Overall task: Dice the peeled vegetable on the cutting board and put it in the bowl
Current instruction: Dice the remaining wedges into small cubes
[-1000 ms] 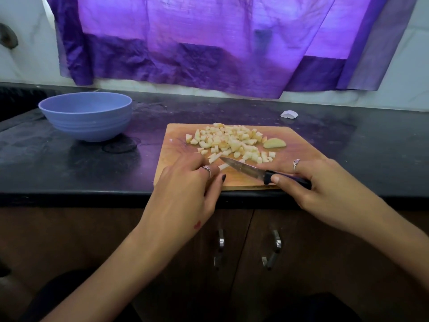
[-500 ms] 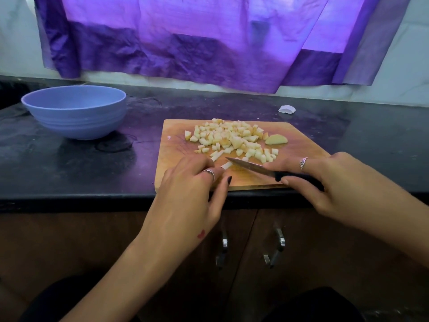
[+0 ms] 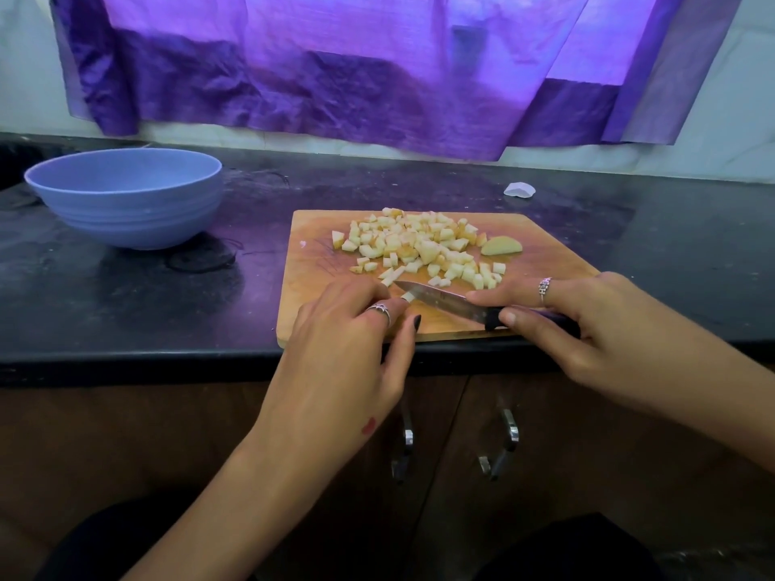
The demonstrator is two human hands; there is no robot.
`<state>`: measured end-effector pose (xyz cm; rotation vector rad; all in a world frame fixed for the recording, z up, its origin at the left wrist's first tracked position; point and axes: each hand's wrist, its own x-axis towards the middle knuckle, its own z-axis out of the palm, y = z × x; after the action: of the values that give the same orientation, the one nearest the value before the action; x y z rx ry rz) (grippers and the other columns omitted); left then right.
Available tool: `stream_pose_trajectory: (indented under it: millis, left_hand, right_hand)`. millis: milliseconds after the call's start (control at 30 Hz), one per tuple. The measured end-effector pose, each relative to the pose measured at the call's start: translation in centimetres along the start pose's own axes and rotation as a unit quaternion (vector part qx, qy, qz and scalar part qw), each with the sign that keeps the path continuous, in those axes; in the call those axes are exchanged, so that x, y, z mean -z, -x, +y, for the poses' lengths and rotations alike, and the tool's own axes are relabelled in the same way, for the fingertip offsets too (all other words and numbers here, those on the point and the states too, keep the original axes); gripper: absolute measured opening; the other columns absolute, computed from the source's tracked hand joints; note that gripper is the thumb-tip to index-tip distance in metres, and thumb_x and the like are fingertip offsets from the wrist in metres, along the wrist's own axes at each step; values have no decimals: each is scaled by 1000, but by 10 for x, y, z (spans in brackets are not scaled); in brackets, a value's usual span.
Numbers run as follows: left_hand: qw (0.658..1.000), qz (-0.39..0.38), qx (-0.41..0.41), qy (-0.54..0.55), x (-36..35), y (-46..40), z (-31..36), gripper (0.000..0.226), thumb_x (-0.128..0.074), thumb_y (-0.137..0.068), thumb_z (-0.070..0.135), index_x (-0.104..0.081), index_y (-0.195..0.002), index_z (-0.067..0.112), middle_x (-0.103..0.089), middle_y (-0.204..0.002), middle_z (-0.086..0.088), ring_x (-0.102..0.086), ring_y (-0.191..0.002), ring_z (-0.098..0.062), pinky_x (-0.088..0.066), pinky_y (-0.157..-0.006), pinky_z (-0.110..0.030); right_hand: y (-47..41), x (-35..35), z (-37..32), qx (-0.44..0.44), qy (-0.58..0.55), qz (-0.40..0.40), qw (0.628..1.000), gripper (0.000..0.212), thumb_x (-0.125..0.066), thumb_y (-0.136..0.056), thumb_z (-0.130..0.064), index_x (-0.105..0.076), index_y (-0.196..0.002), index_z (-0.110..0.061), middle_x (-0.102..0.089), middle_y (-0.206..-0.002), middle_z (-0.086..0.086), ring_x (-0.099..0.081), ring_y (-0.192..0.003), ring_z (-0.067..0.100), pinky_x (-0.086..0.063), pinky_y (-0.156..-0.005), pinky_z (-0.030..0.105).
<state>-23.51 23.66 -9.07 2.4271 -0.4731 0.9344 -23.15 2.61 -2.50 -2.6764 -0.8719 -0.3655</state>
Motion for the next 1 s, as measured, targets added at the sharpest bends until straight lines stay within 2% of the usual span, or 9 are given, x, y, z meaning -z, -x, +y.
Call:
stream_pose_trajectory:
  millis: [67, 133, 200, 333, 433, 567, 800, 900, 1000]
  left_hand:
    - [1000, -3, 3, 0, 1, 0, 2, 27, -53, -89, 28, -73, -99, 12, -62, -92, 4, -57, -91, -12, -54, -75, -38]
    - [1000, -3, 4, 4, 1, 0, 2, 25, -55, -91, 26, -73, -99, 12, -62, -92, 4, -57, -91, -12, -53, -75, -38]
    - [1000, -3, 5, 4, 2, 0, 1, 25, -54, -91, 27, -73, -100, 12, -62, -92, 4, -57, -91, -12, -53, -75, -37]
    - [1000, -12, 5, 1, 5, 0, 3, 31, -51, -90, 31, -73, -102, 12, -63, -93, 4, -57, -92, -13, -53, -76, -38]
    - [1000, -11, 11, -5, 8, 4, 1, 32, -52, -89, 31, -71, -107, 12, -65, -99, 2, -59, -96, -17, -53, -78, -43]
    - [1000, -3, 7, 7, 8, 8, -5, 28, -55, -89, 28, -72, -105, 13, -65, -100, 3, -59, -96, -17, -52, -76, -45]
    - [1000, 4, -9, 9, 6, 7, -7, 25, -54, -90, 26, -73, -101, 14, -65, -97, 4, -59, -92, -15, -51, -73, -45]
    - [1000, 5, -8, -5, 6, 5, -6, 25, -53, -90, 26, -74, -96, 12, -65, -96, 3, -60, -92, -17, -51, -74, -44]
    - [1000, 4, -9, -10, 7, 5, -5, 25, -53, -90, 26, -74, -94, 13, -65, -95, 3, -60, -92, -17, -50, -75, -45]
  right_hand:
    - [-2, 7, -2, 42, 35, 10, 998, 26, -54, -90, -28, -71, -109, -33, -39, -57, -36, -34, -74, -36, -24, -63, -10]
    - [-1, 13, -4, 63, 60, 3, 996, 26, -59, -83, -21, -73, -105, -26, -24, -72, -39, -19, -83, -43, -11, -67, -16]
    - [4, 16, -6, 61, 58, -9, 996, 26, -58, -84, -23, -72, -105, -29, -23, -80, -38, -21, -81, -43, -20, -65, -13]
    - [9, 5, -3, -32, 101, 38, 994, 28, -49, -92, -37, -63, -114, -48, -30, -55, -30, -43, -54, -12, -26, -48, 15]
    - [11, 0, -7, -36, 73, 57, 995, 28, -53, -92, -31, -65, -115, -43, -37, -49, -28, -47, -56, -14, -35, -47, 17]
    - [9, -1, -9, -40, 20, 27, 999, 32, -42, -94, -42, -63, -117, -46, -64, -71, -20, -50, -58, -10, -41, -60, 18]
    - [3, -2, -13, -32, 0, 1, 1000, 39, -36, -85, -49, -58, -118, -51, -70, -87, -11, -61, -73, 12, -49, -68, 33]
    - [-1, 1, -10, -1, 11, -15, 1000, 30, -45, -93, -40, -62, -117, -46, -59, -72, -31, -56, -76, -8, -43, -67, 11]
    - [1, 10, -12, 48, 59, 3, 997, 27, -51, -90, -33, -70, -109, -34, -34, -61, -38, -27, -82, -39, -17, -67, -14]
